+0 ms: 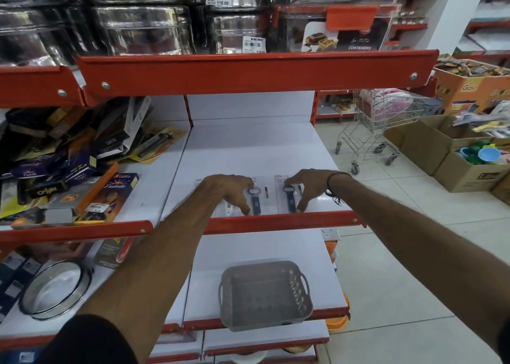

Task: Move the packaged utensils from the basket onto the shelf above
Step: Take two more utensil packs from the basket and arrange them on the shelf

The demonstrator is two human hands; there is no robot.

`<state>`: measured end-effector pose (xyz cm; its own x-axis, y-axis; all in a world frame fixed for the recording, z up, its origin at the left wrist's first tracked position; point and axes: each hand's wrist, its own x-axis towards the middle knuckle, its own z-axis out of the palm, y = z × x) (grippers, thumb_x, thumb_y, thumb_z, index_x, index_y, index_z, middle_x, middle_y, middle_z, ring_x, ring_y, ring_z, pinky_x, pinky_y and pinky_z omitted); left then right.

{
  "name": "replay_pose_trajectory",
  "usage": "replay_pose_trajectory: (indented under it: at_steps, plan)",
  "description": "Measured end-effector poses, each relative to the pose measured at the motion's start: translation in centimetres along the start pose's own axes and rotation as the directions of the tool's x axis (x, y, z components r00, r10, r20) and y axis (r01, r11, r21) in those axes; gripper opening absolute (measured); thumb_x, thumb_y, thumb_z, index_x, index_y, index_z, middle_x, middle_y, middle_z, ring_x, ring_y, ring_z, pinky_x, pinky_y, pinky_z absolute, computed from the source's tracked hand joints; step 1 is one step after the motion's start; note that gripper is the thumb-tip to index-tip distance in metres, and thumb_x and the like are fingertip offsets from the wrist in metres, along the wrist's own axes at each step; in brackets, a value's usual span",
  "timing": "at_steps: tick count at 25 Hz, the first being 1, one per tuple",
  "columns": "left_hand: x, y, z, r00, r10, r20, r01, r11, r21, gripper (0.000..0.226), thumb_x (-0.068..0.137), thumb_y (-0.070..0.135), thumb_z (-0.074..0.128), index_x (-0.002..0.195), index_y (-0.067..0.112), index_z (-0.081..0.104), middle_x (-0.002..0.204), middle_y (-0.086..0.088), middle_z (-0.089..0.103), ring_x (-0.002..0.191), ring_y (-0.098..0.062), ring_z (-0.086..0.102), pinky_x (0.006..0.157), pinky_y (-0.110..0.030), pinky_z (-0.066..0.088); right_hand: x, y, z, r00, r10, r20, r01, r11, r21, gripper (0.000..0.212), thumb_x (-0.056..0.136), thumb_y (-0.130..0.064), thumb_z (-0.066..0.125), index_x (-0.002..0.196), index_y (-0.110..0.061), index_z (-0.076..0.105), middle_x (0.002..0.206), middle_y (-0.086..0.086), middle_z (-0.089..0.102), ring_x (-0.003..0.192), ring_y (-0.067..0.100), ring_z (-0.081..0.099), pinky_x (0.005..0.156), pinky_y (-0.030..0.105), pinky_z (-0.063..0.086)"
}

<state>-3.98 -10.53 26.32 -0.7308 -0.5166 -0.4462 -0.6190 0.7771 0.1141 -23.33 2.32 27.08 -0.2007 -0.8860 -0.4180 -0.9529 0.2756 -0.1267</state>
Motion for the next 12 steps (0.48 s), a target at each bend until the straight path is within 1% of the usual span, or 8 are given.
replay_pose_trajectory:
  at_steps: [3, 6, 10, 12]
  plan:
    - [-0.3, 0.5, -0.4, 1.0, -0.009, 0.011, 0.008, 0.998, 0.055, 0.084, 0.074, 0.039, 0.08, 0.144, 0.019, 0.036, 0.146, -0.004, 0.045, 0.124, -0.027, 0.05, 0.105, -0.044, 0.044, 0.4, -0.4, 0.1, 1.0, -0.028, 0.003, 0.028, 1.0, -0.003, 0.094, 0.072, -0.034, 0.085, 0.15, -0.021, 0.036, 0.158, 0.004, 0.033, 0.143, 0.025, 0.032, 0.117, 0.039, 0.026]
    - [-0.1, 0.8, -0.4, 1.0, -0.01, 0.014, 0.008, 0.996, 0.091, 0.081, 0.074, 0.038, 0.081, 0.14, 0.018, 0.039, 0.139, -0.006, 0.051, 0.116, -0.027, 0.053, 0.1, -0.042, 0.047, 0.5, -0.5, -0.1, 0.999, -0.034, 0.0, 0.034, 0.999, 0.004, 0.091, 0.072, -0.032, 0.085, 0.149, -0.021, 0.037, 0.157, 0.004, 0.034, 0.143, 0.026, 0.032, 0.117, 0.04, 0.026]
    - [0.1, 0.8, -0.4, 1.0, -0.013, 0.01, 0.012, 0.995, 0.096, 0.083, 0.073, 0.039, 0.081, 0.141, 0.018, 0.038, 0.139, -0.006, 0.05, 0.117, -0.027, 0.052, 0.101, -0.043, 0.047, 0.7, -0.8, 0.1, 0.999, -0.034, -0.028, 0.036, 0.996, 0.076, 0.091, 0.068, -0.03, 0.088, 0.146, -0.022, 0.043, 0.155, 0.003, 0.039, 0.141, 0.027, 0.036, 0.116, 0.04, 0.029]
    - [0.1, 0.9, -0.3, 1.0, -0.017, 0.018, 0.015, 0.995, 0.096, 0.084, 0.073, 0.039, 0.081, 0.142, 0.018, 0.037, 0.14, -0.006, 0.049, 0.118, -0.028, 0.053, 0.102, -0.044, 0.047, 1.0, -1.3, 0.1, 0.999, -0.03, -0.026, 0.032, 0.996, 0.079, 0.092, 0.066, -0.031, 0.089, 0.146, -0.023, 0.044, 0.155, 0.004, 0.039, 0.14, 0.027, 0.038, 0.115, 0.041, 0.031]
